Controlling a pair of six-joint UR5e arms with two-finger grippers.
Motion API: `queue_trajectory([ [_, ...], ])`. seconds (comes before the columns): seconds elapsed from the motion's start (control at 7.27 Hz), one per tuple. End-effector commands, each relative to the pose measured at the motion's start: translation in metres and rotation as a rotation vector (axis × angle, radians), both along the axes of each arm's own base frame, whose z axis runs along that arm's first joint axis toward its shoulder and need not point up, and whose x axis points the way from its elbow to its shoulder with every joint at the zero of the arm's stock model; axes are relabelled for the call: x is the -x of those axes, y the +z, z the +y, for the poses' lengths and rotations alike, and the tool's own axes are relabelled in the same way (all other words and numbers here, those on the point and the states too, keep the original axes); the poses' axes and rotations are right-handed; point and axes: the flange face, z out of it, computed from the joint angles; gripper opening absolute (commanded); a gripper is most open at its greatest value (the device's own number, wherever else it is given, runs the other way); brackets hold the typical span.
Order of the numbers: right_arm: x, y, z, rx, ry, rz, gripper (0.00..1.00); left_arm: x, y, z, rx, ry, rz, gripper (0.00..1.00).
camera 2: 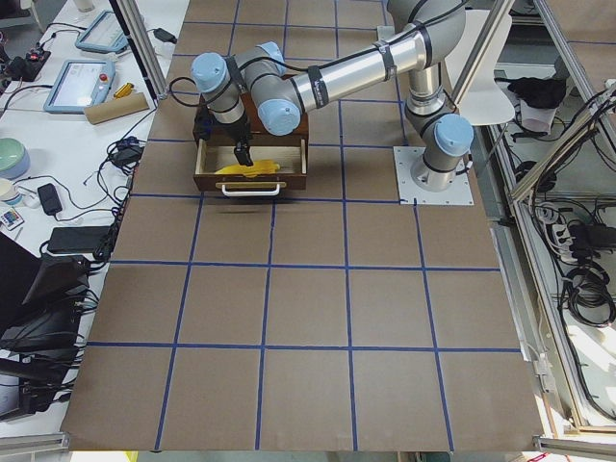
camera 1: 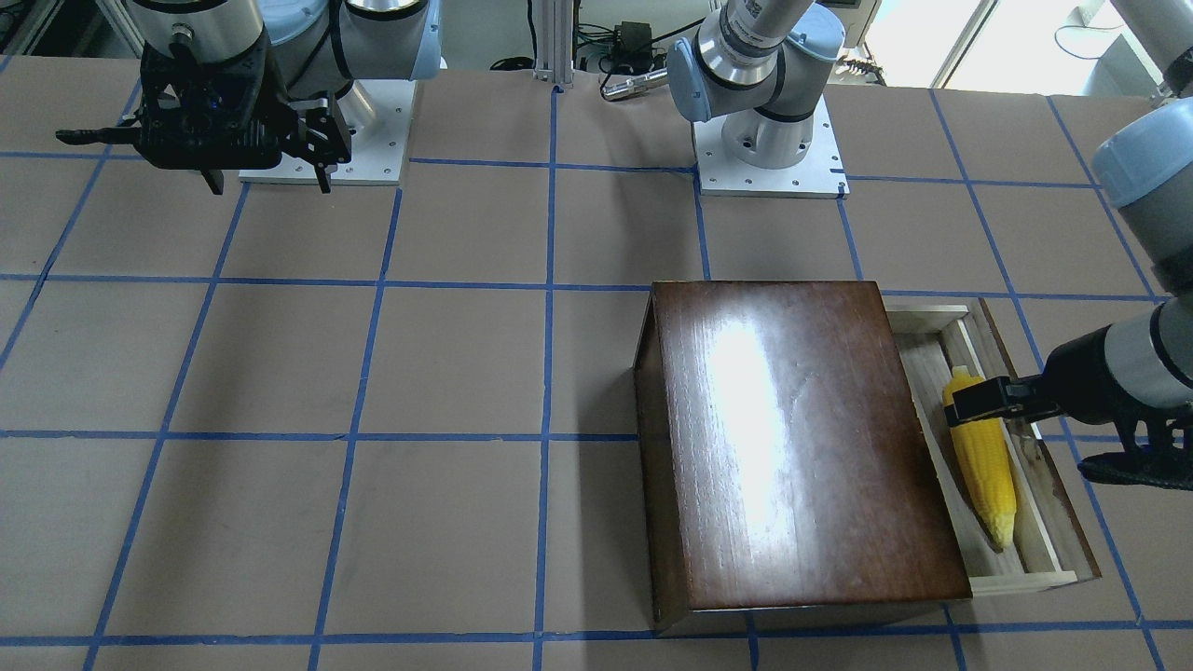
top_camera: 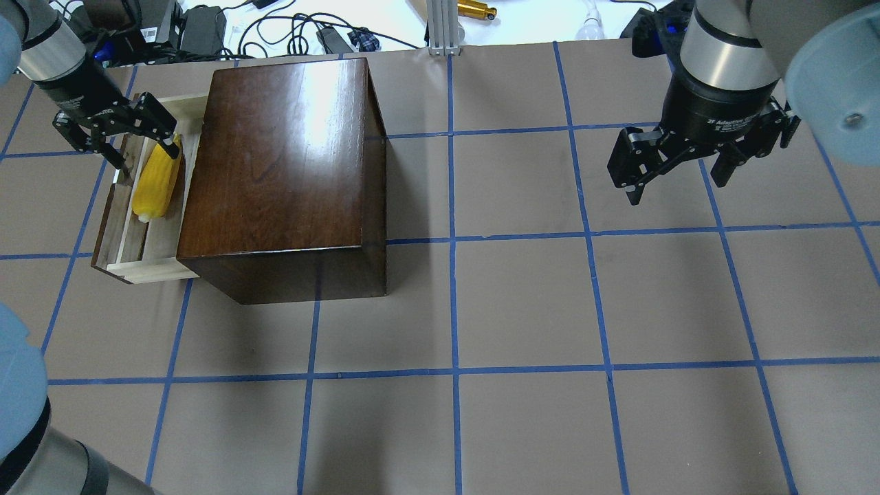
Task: Open drawer and put corn inside
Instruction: 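Lower the corn into the drawer, open the left gripper and lift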
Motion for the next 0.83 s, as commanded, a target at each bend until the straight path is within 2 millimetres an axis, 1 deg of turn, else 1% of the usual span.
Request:
queue_trajectory([
  [0.0,0.0,0.0,0.0,0.001,0.0,0.0,1.0,0.001,0.009,0.004,0.006,0.0,-0.006,1.0],
  [0.14,0.0,0.0,0.0,0.001,0.0,0.0,1.0,0.009,0.024,0.01,0.005,-0.008,-0.007,1.0],
  [0.41,0.0,0.0,0.0,-0.001,0.0,0.0,1.0,0.024,0.083,0.043,0.025,-0.014,-0.015,1.0],
  [0.55,0.0,0.0,0.0,-0.001,0.0,-0.002,1.0,0.04,0.111,0.063,0.04,-0.026,-0.02,1.0],
  [0.69,0.0,0.0,0.0,0.001,0.0,0.0,1.0,0.055,0.133,0.08,0.054,-0.041,-0.025,1.0],
])
